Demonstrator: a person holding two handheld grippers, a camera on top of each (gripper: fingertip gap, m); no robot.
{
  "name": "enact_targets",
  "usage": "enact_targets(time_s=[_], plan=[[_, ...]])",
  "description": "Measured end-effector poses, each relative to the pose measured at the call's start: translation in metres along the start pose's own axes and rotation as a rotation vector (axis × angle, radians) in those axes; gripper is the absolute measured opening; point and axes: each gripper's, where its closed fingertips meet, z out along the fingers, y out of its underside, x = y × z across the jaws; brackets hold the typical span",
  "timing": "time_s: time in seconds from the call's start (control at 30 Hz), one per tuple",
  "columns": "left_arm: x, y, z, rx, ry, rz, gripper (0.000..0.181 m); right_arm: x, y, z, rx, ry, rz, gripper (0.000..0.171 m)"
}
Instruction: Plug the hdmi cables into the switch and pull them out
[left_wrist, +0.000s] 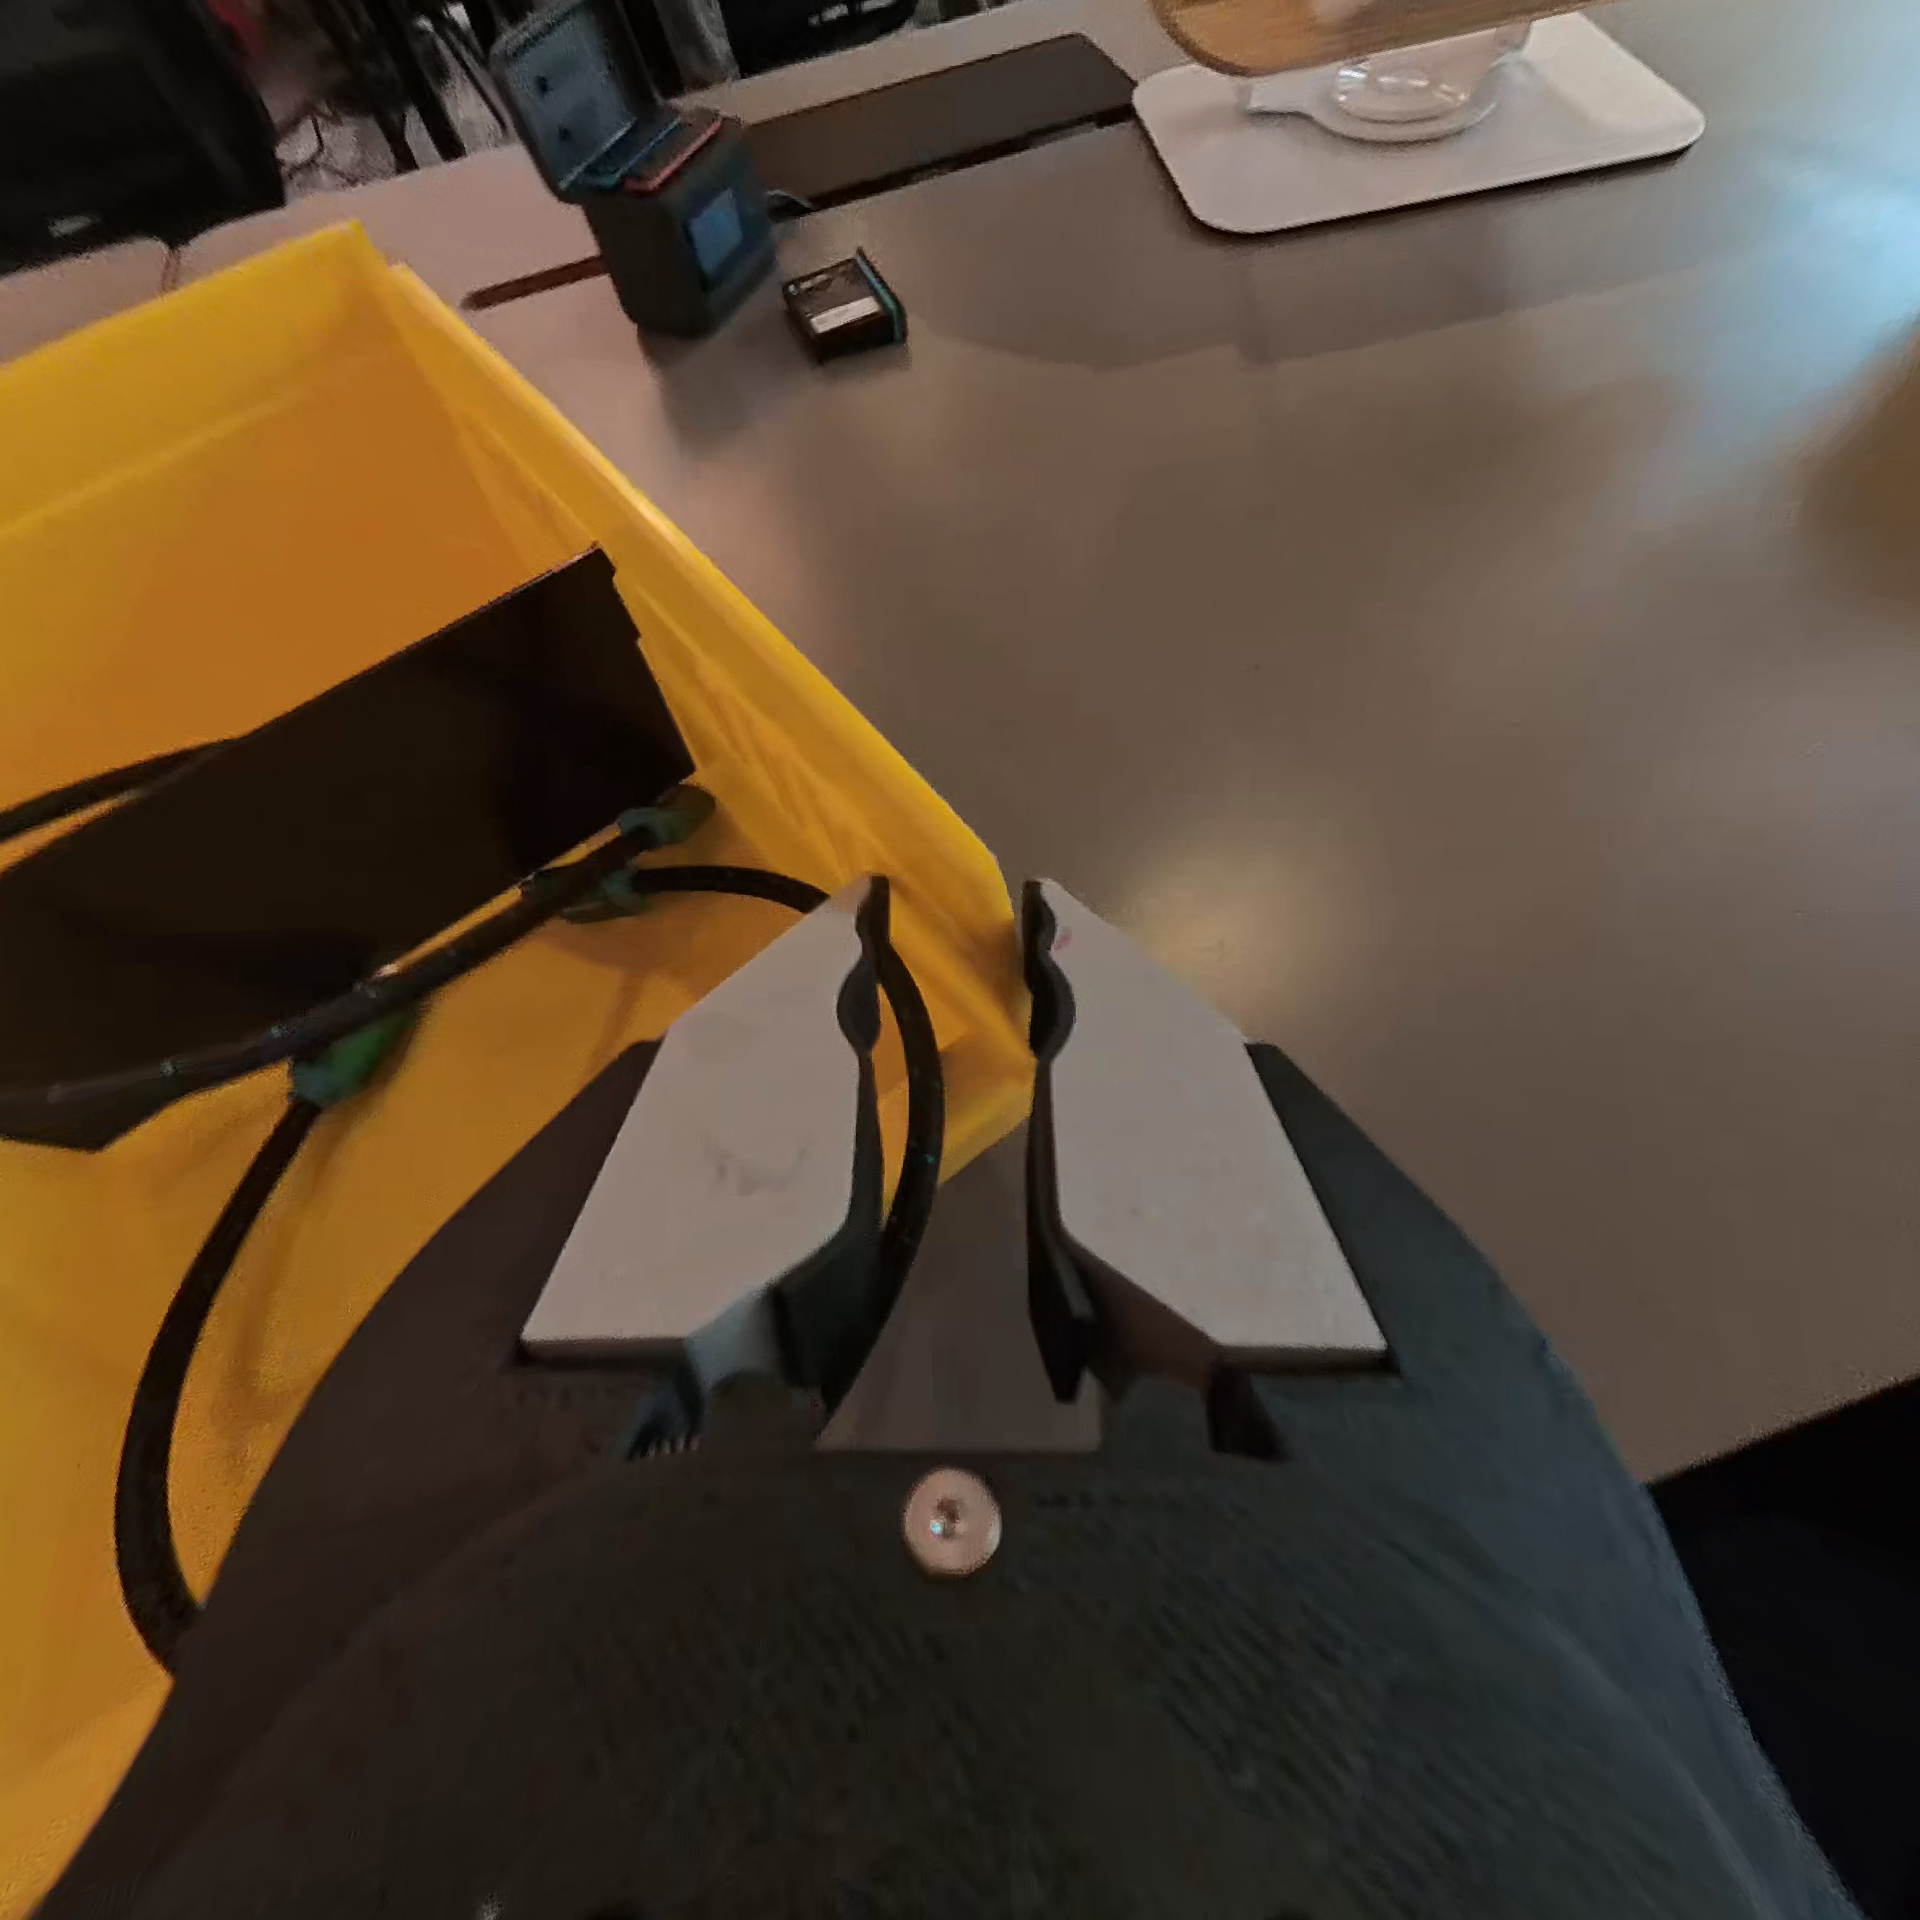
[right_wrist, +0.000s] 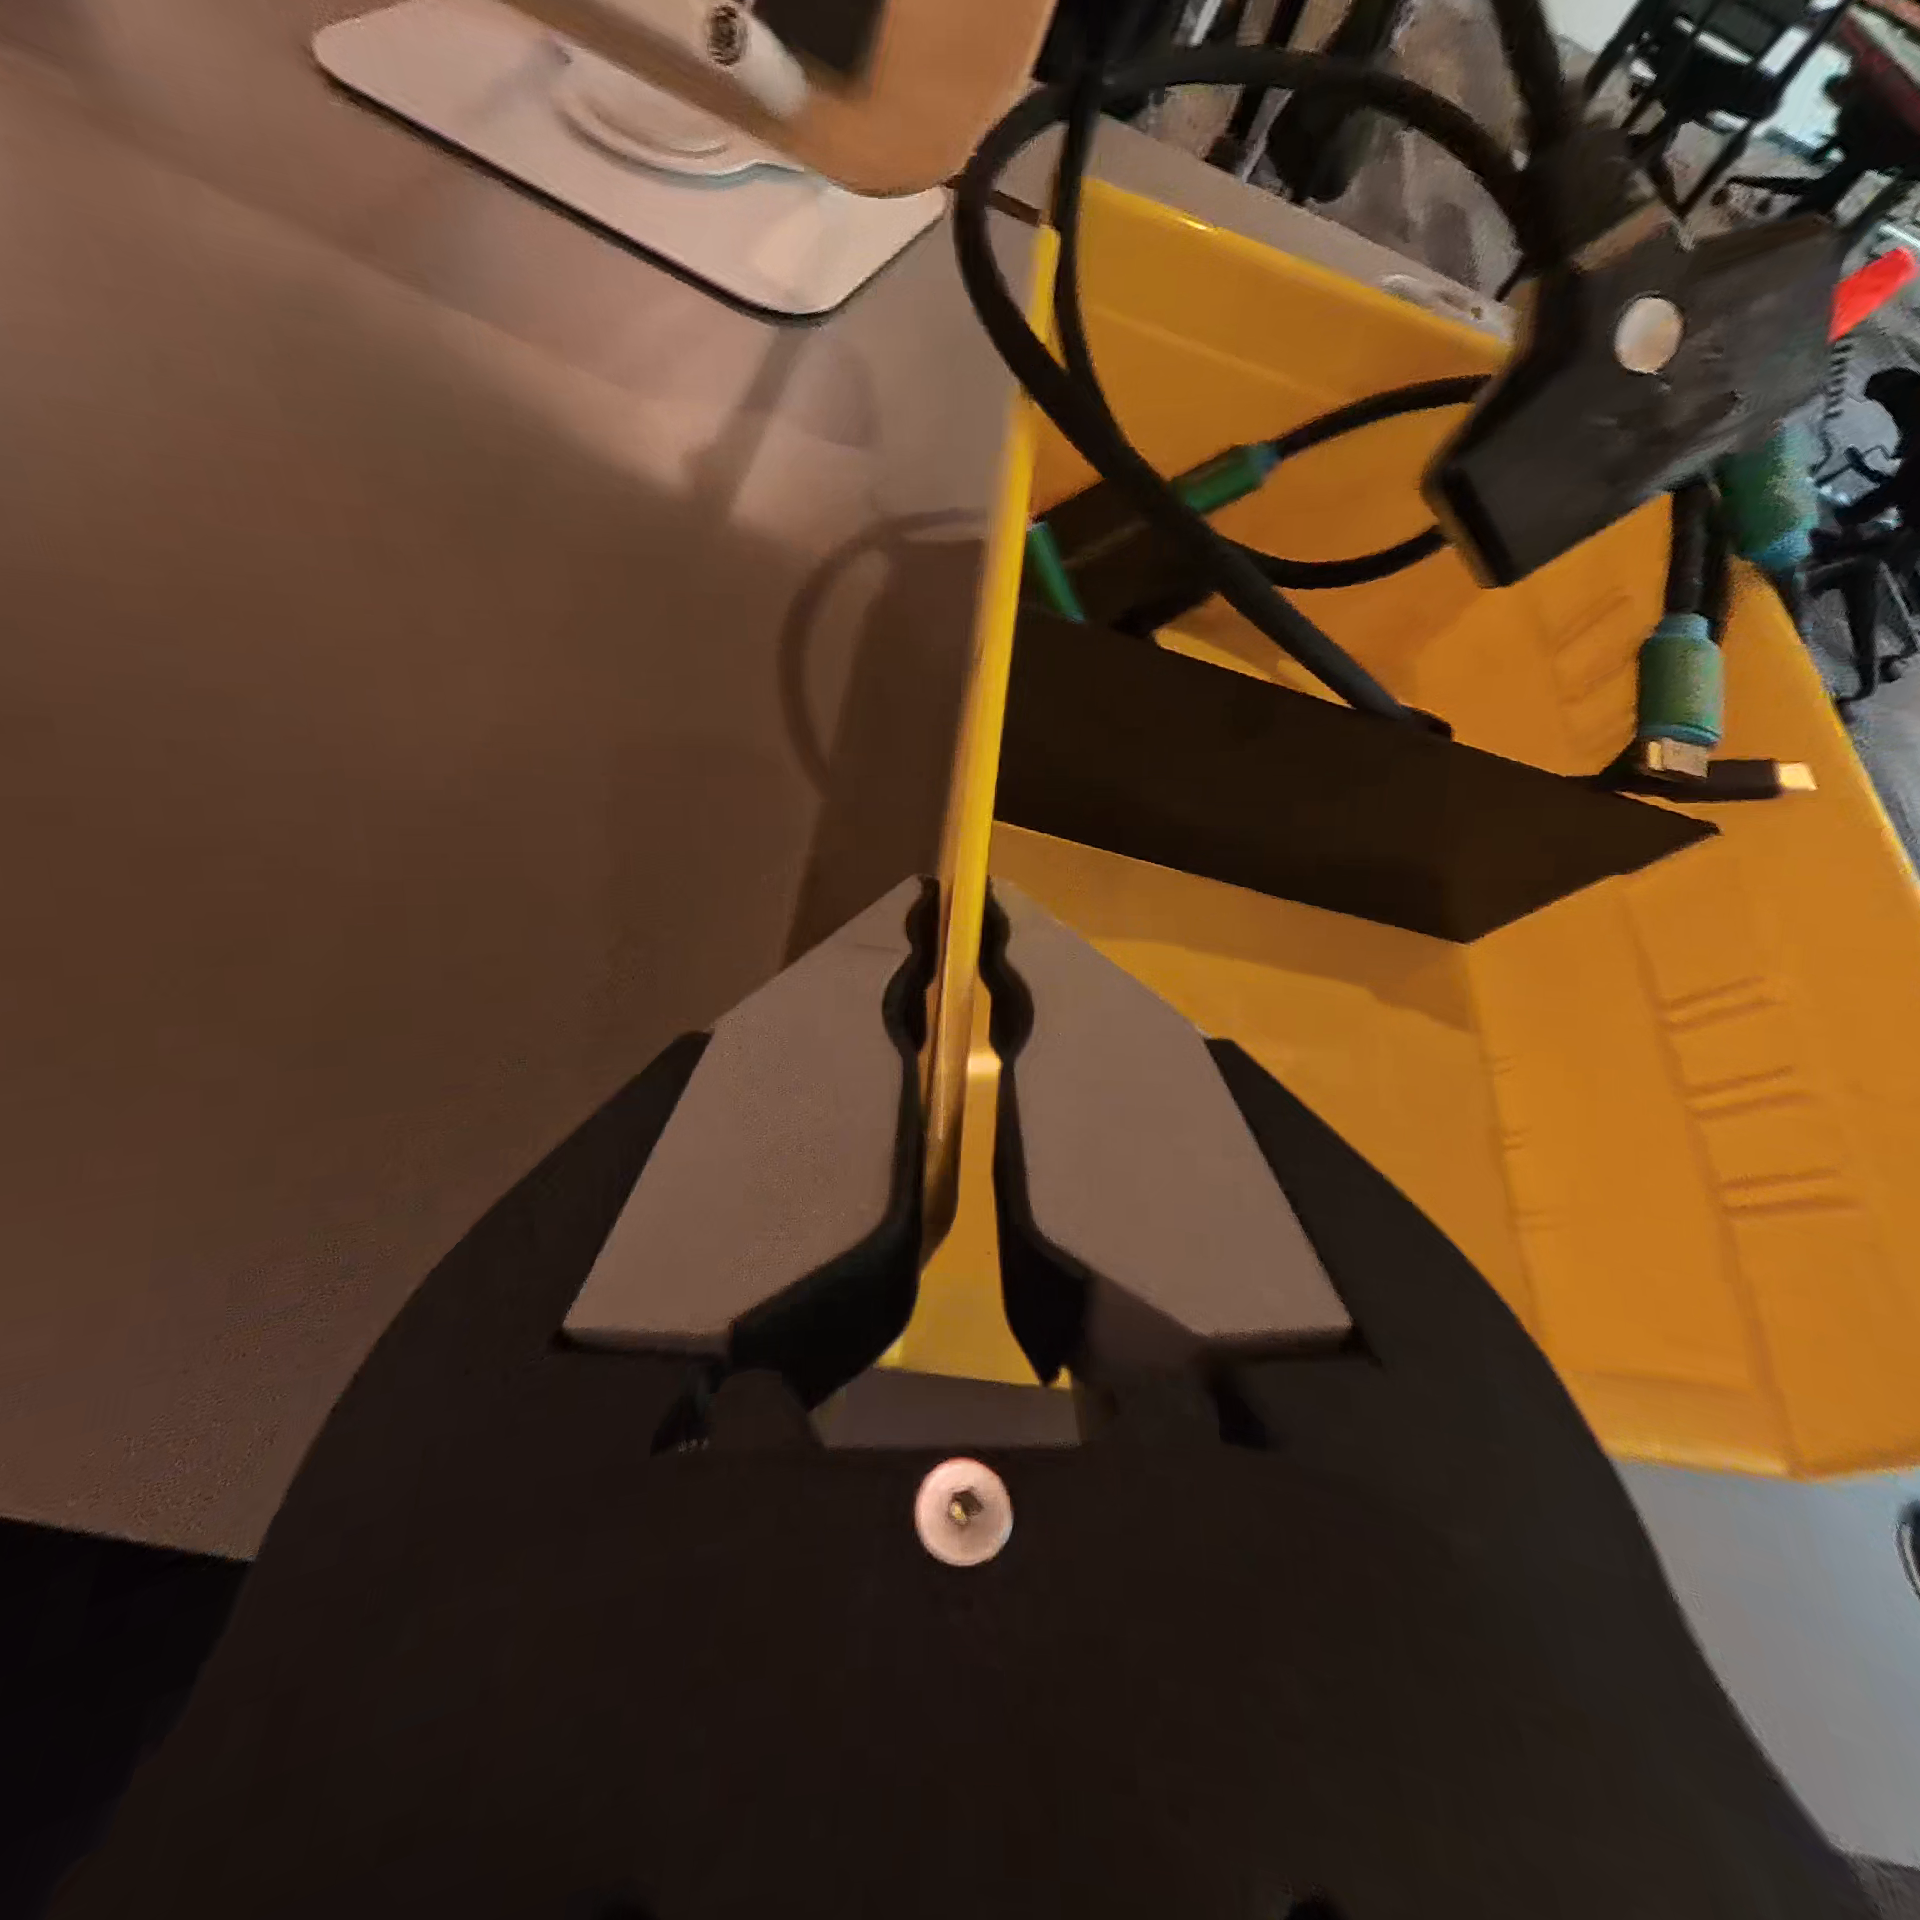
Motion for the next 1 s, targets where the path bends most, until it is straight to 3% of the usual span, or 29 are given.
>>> enact_targets(time_s=[0.2, 0.27, 0.3, 0.43, 0.53, 0.63, 0.77, 1.0], plan=[[-0.044, 0.022, -0.031, -0.030, -0.103, -0.049, 0.012, 0.021, 0.020, -0.024, 0.013, -0.003, 0.014, 0.005], [-0.039, 0.022, -0.034, -0.006, -0.044, -0.101, 0.045, 0.023, 0.022, -0.030, 0.035, -0.027, 0.046, 0.005], [-0.041, 0.021, -0.034, 0.003, -0.052, -0.106, 0.047, 0.024, 0.023, -0.031, 0.041, -0.033, 0.053, 0.005], [-0.051, 0.020, -0.023, 0.033, -0.141, -0.021, 0.011, 0.017, 0.020, -0.028, 0.031, -0.065, 0.061, 0.002], [-0.054, 0.018, -0.021, 0.053, -0.149, 0.050, 0.008, 0.003, 0.018, -0.030, 0.018, -0.085, 0.046, 0.002], [-0.071, 0.014, -0.034, 0.061, -0.222, 0.095, 0.001, -0.022, 0.013, -0.033, 0.003, -0.051, -0.038, 0.004], [-0.088, 0.006, -0.045, 0.160, -0.143, -0.006, 0.000, -0.078, -0.002, -0.039, 0.004, -0.139, -0.022, 0.016], [-0.102, -0.034, -0.097, 0.437, -0.068, -0.163, 0.001, -0.187, -0.037, -0.040, 0.054, -0.253, -0.032, 0.014]])
